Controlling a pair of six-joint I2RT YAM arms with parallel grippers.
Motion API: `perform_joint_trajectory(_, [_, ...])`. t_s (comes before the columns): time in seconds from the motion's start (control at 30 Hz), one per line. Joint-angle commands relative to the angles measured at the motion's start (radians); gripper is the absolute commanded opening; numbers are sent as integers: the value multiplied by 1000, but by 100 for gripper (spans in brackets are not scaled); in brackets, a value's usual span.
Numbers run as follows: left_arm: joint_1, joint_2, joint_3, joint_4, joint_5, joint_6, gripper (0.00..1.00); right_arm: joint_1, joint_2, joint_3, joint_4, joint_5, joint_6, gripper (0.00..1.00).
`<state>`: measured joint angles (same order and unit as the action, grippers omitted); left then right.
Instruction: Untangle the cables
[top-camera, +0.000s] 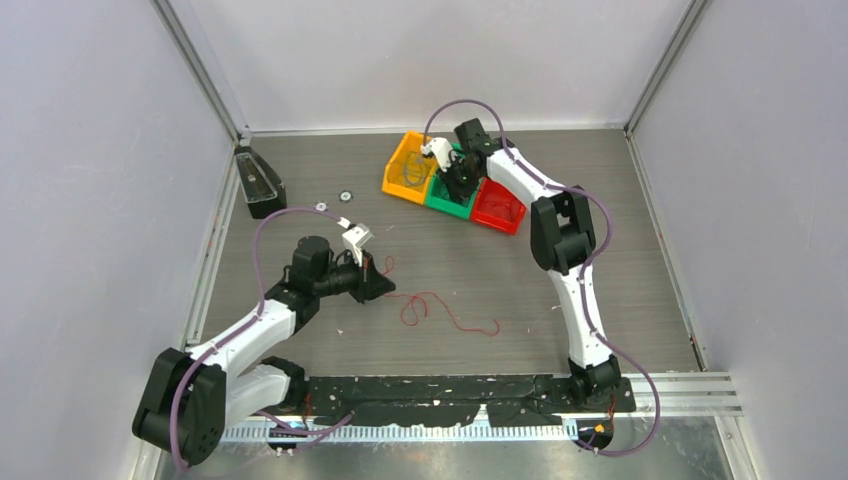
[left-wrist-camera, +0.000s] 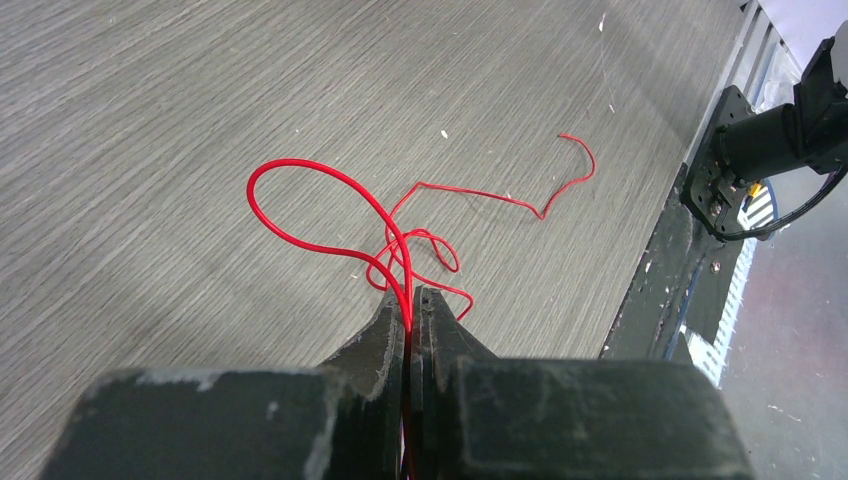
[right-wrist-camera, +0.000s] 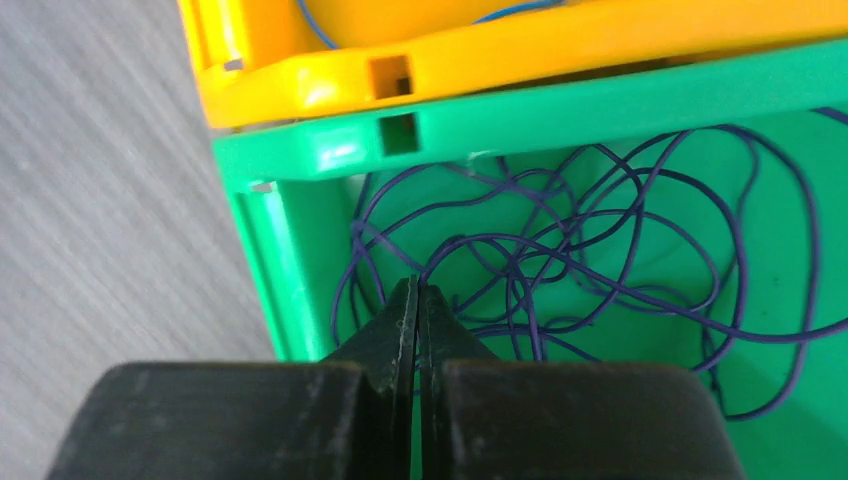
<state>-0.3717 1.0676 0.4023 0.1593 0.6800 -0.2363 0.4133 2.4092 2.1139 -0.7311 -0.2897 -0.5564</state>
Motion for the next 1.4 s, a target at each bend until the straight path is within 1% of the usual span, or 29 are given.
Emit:
perform_joint_trajectory(0.0, [5,-2,1,26,-6,2,1,5,-160,-81,25,-98,-28,5])
perform_joint_trajectory(0.1, [5,-4,0,21,-11,12,1,5,-222,-106,26,-128,-22,5])
perform_joint_trajectory(0.23, [5,-3,-2,23,-12,12,1,5,-261,-126,30,-142,-7,6])
perform_joint_trajectory(0.3, [5,-3,-1,25,-14,13,1,5,-258,-119,28,-125,4,9])
perform_joint_trajectory(0.33, [5,-2,0,25,-16,13,1,5,-247,-105,22,-108,8,14])
perform_joint_trajectory(0.37, [5,-2,0,25,-16,14,1,6,-240,-96,16,-97,12,16])
perform_joint_trajectory(0.43, [5,-3,-2,23,-15,14,1,5,-224,-65,-14,-85,19,25])
perform_joint_trajectory(0.47, [5,-5,-1,22,-16,14,1,5,-217,-47,-21,-82,22,31])
perform_joint_trajectory(0.5, [5,-5,-2,21,-16,15,1,5,-216,-39,-34,-78,29,33])
perform_joint_trajectory(0.57, [5,-7,0,18,-16,15,1,5,-223,-22,-41,-72,42,40])
perform_joint_trajectory(0.6, [5,-8,1,17,-16,14,1,5,-236,-14,-42,-69,52,47])
perform_joint_trajectory(0.63, [5,-9,3,14,-16,13,1,5,-244,-10,-43,-63,56,50])
perform_joint_trajectory(0.73, [5,-7,19,-9,-13,21,0,-1,-294,2,-42,-56,67,65])
perform_joint_trajectory(0.8, [5,-3,36,-28,-10,31,0,-9,-322,8,-39,-43,66,71])
perform_joint_trajectory(0.83, [5,-2,41,-36,-9,34,0,-12,-338,12,-39,-32,66,76])
perform_joint_trajectory(0.9, [5,0,51,-51,-5,39,1,-23,-357,13,-40,-20,63,84])
perform_joint_trajectory(1.03, [5,-10,70,-89,-6,63,1,-49,-391,11,-77,-20,52,87])
perform_joint_trajectory(1.13, [4,-17,101,-149,12,99,2,-66,-432,-9,-152,-108,54,88])
perform_joint_trajectory(1.2, [0,-23,132,-199,48,129,1,-73,-491,-84,-176,-183,56,89])
perform_joint_trajectory(1.23, [-14,-31,158,-231,59,161,1,-74,-544,-161,-179,-206,57,90])
perform_joint_trajectory(1.33, [-82,-59,266,-359,50,283,0,-73,-673,-366,-194,-343,69,92])
perform_joint_trajectory(1.37, [-106,-66,302,-385,54,305,0,-73,-693,-403,-200,-390,78,92])
